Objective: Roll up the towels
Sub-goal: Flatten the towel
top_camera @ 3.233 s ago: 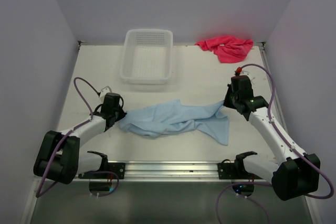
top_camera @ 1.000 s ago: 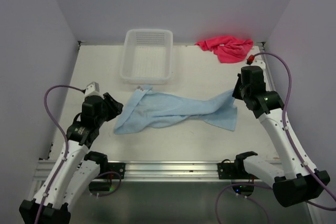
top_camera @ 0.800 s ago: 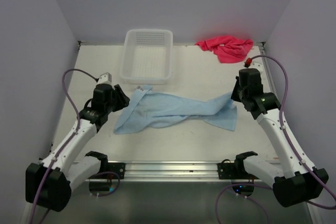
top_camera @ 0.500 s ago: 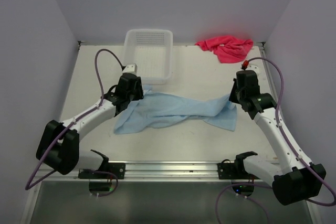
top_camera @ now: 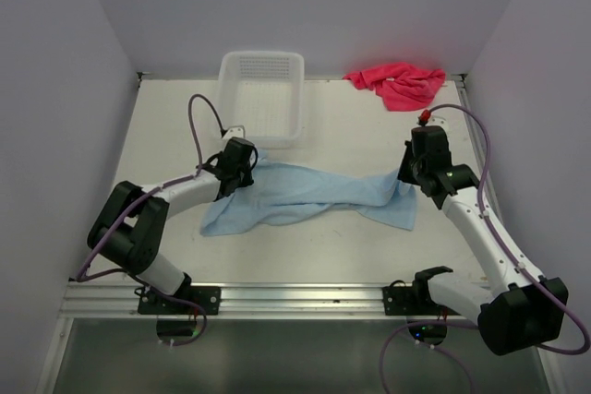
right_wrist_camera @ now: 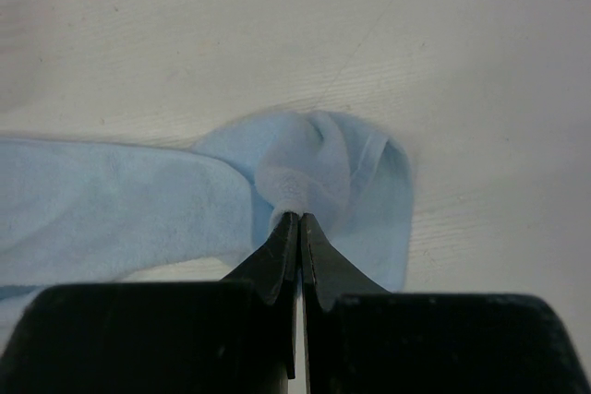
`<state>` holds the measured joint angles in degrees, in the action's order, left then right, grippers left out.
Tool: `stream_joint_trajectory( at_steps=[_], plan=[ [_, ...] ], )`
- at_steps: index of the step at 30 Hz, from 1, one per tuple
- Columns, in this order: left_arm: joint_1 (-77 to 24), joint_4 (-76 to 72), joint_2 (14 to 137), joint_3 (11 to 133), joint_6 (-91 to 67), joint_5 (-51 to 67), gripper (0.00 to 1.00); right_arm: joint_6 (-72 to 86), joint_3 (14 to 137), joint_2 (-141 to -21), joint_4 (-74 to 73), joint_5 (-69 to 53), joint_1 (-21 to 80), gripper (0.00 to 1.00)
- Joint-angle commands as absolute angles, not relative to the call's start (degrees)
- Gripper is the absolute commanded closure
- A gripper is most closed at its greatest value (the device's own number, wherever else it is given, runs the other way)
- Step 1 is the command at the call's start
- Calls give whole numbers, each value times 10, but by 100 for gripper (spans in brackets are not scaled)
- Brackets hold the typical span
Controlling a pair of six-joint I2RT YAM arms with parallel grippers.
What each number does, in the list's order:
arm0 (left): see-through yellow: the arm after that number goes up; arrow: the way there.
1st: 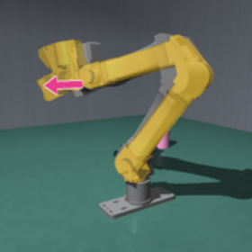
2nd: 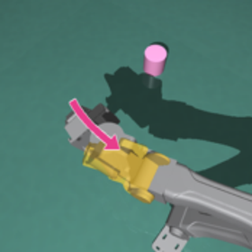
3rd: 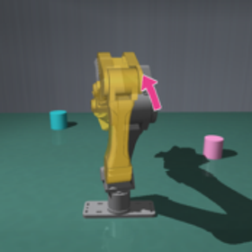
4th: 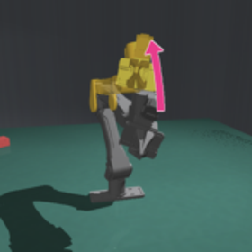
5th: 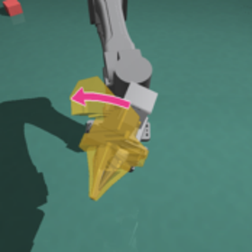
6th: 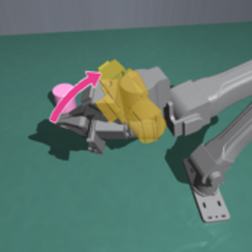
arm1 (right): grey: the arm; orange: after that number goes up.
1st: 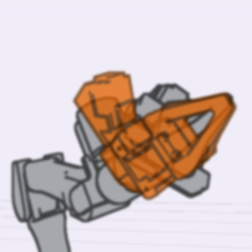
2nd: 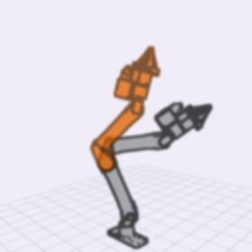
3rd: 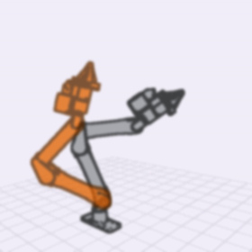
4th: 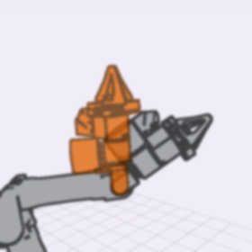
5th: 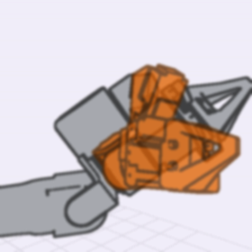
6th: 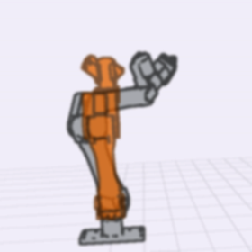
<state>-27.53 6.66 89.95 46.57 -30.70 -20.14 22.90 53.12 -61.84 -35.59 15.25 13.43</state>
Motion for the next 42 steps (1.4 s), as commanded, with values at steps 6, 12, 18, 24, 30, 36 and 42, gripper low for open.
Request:
stream_joint_trajectory(
  at_steps=[6, 12, 18, 24, 30, 36, 42],
  plan=[
    [-281, 72, 908, 412, -382, -204, 67, 236, 528, -619, -326, 119, 129, 100],
    [-287, 91, 875, 362, -440, -196, 69, 239, 526, -612, -327, 111, 127, 100],
    [-320, 122, 820, 318, -495, -192, 72, 245, 516, -600, -328, 105, 126, 100],
    [-389, 184, 781, 296, -575, -228, 76, 246, 507, -597, -327, 100, 125, 100],
    [-439, 286, 716, 341, -597, -307, 73, 244, 504, -593, -328, 102, 123, 100],
    [-437, 335, 722, 452, -531, -432, 53, 245, 504, -597, -323, 97, 122, 100],
    [-401, 180, 788, 504, -397, -356, 48, 243, 504, -602, -323, 98, 120, 100]
  ],
)
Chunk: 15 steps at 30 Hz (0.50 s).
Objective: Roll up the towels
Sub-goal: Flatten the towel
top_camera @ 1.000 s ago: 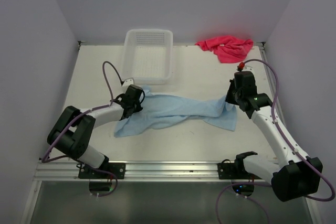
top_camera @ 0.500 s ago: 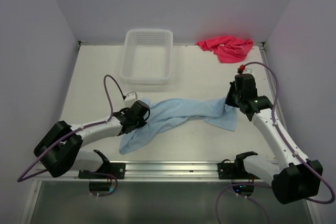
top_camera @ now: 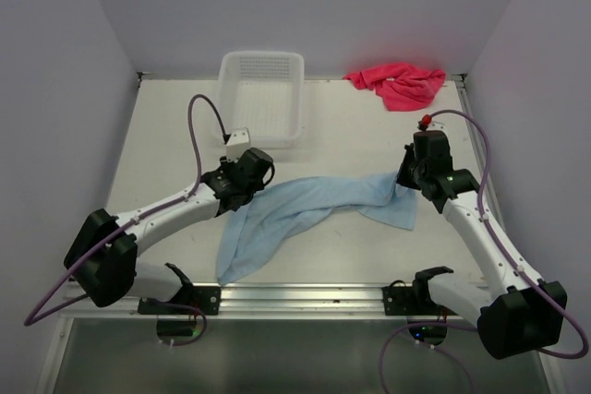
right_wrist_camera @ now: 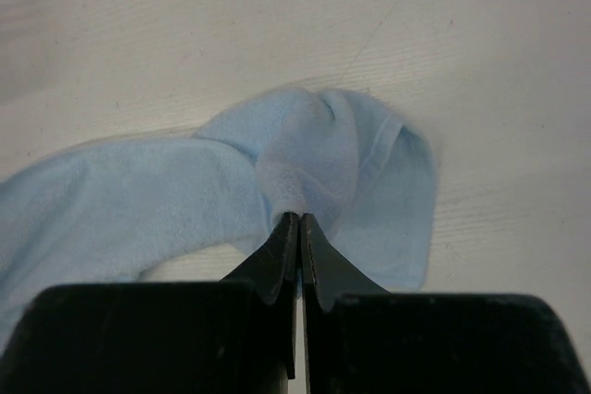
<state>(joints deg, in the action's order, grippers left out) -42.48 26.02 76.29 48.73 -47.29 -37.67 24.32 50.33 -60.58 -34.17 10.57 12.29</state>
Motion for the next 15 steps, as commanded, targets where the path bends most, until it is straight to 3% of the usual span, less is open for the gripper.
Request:
stream_joint_trajectory(
  at_steps=[1, 4, 15],
  plan=[
    [-389, 141, 810, 506, -375, -330, 51, 243, 504, -604, -325, 99, 120, 100],
    [-357, 121, 860, 525, -357, -292, 58, 239, 504, -604, -324, 100, 119, 100],
    [-352, 63, 920, 519, -318, -250, 58, 238, 497, -626, -315, 97, 119, 100]
  ],
)
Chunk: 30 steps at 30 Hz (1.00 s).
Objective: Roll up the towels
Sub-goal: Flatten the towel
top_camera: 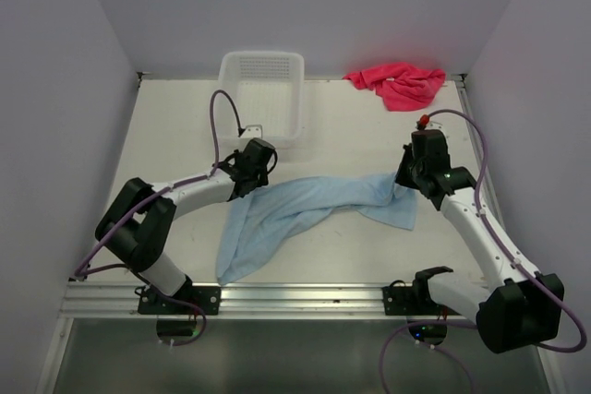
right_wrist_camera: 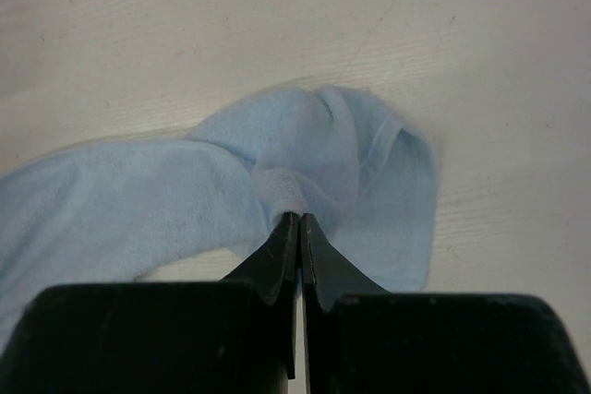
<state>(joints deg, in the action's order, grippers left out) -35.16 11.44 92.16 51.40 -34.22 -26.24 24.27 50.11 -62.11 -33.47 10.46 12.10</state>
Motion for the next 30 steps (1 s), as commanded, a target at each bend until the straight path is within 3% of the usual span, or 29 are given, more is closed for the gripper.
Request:
stream_joint_trajectory(
  at_steps=[1, 20, 30],
  plan=[
    [-352, 63, 921, 519, -318, -250, 58, 239, 497, -628, -313, 96, 119, 100],
    [-352, 47, 969, 498, -303, -266, 56, 241, 497, -639, -308, 94, 117, 100],
    [-352, 52, 961, 485, -301, -288, 63, 240, 497, -643, -308, 98, 117, 100]
  ],
)
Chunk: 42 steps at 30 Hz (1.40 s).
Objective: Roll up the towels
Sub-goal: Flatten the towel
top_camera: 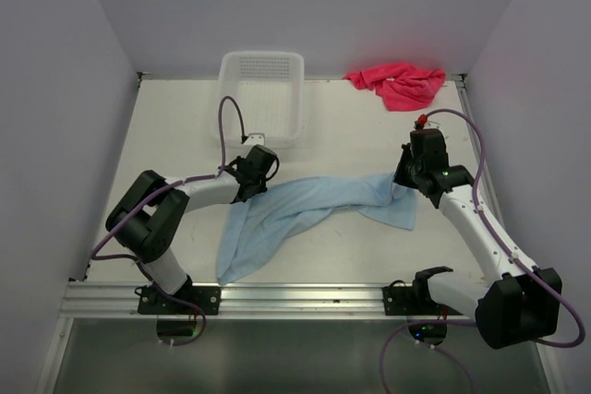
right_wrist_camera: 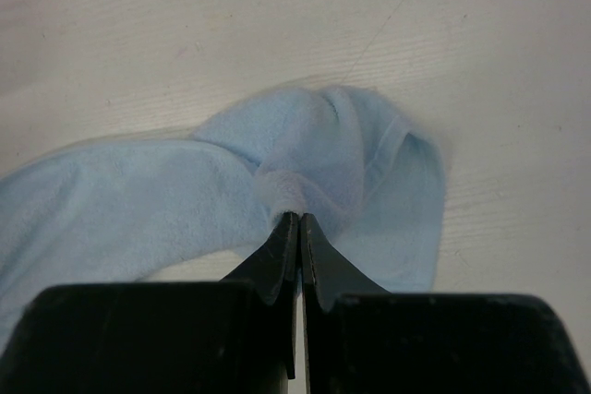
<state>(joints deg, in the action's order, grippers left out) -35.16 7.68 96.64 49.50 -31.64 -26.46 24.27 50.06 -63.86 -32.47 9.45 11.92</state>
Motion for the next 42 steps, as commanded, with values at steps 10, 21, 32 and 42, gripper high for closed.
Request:
stream_joint_trajectory(
  at_steps=[10, 21, 32, 42],
  plan=[
    [-339, 50, 952, 481, -296, -294, 72, 239, 498, -647, -309, 99, 116, 100],
    [-332, 83, 910, 501, -296, -308, 90, 236, 516, -650, -323, 105, 117, 100],
    [-299, 179, 787, 527, -328, -307, 100, 217, 582, -635, -375, 155, 117, 100],
    [-210, 236, 632, 572, -315, -250, 100, 182, 671, -629, -420, 221, 117, 100]
  ],
)
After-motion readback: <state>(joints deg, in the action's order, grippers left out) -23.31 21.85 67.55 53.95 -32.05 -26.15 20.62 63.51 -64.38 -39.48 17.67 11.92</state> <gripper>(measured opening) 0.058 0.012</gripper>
